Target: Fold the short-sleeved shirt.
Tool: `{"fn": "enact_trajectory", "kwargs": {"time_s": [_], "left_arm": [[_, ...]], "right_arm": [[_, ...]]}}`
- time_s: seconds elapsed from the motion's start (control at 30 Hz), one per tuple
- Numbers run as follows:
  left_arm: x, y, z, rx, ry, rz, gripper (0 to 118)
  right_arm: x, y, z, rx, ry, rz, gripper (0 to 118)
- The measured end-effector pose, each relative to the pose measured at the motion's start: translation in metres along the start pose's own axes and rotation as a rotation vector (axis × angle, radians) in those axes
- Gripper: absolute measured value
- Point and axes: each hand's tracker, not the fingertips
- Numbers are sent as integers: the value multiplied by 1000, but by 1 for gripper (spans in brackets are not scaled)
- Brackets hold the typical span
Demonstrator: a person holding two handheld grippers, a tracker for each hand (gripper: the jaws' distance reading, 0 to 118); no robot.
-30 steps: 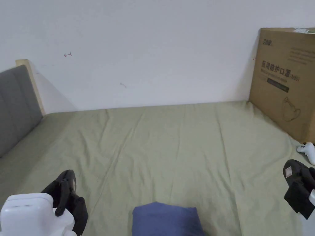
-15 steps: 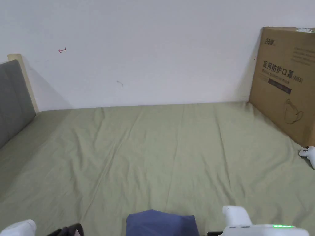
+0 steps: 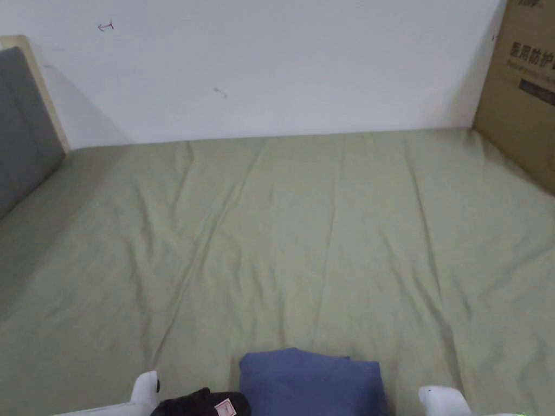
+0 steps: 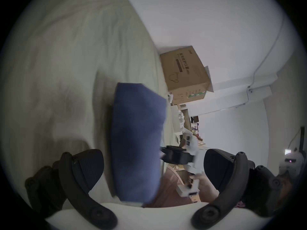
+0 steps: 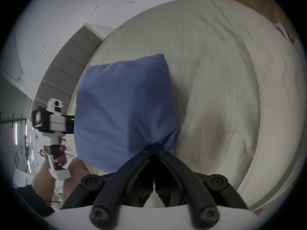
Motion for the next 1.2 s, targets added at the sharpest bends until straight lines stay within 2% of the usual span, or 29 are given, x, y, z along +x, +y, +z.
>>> {"fn": "enact_trajectory", "kwargs": {"time_s": [0.07,0.13,0.17,0.2,0.23,0.27,0.3,0.33,0.37,0.4,0.47,0.57,0.63,0.7,0.77,0.93,1.07,1.13,1.17,1.2], "left_arm": [[-7,-1,-15,25,120,7,118],[-9,-2,-30,23,-12,-17,117],[-7,0,-41,-14,-75,0,103],[-4,1,-49,-41,-86,33,72],[-1,-2,-55,-14,-37,37,34],[3,-5,-57,27,108,6,33],[8,-6,-58,38,187,-43,33],[8,-5,-57,19,205,-38,33],[7,-2,-51,11,131,-4,33],[10,1,-44,11,125,3,33],[17,18,-22,-2,189,-54,33],[29,45,31,7,220,-93,33],[51,60,71,23,300,-128,33],[54,81,121,19,413,-143,33],[56,99,163,29,506,-144,33],[49,126,267,82,616,-131,33],[32,143,327,120,837,-106,33],[32,142,336,101,912,-95,34],[33,141,338,90,950,-104,39],[32,141,341,75,992,-117,55]], "right_arm": [[0,1,0,-5,-3,4,0],[-3,1,0,-8,-12,21,0],[-4,0,-1,-6,-18,32,0],[-5,-1,-2,-5,-22,37,0],[-5,-1,-2,-5,-26,36,0],[-5,-1,-2,-3,-27,34,0],[-4,-2,-1,0,-28,28,0],[-4,-3,2,7,-25,20,0],[-5,-4,6,20,-24,14,0],[-5,-6,11,35,-15,10,0],[-8,-8,24,51,0,19,0],[-18,-10,44,81,-46,68,0],[-25,-8,56,86,-34,47,0],[-33,-7,64,90,46,5,0],[-48,-6,70,92,80,6,0],[-78,-6,77,107,59,71,0],[-81,-3,75,99,52,65,0],[-82,-3,74,93,39,56,0],[-80,-1,72,91,31,54,0],[-80,-1,71,89,24,51,0]]}}
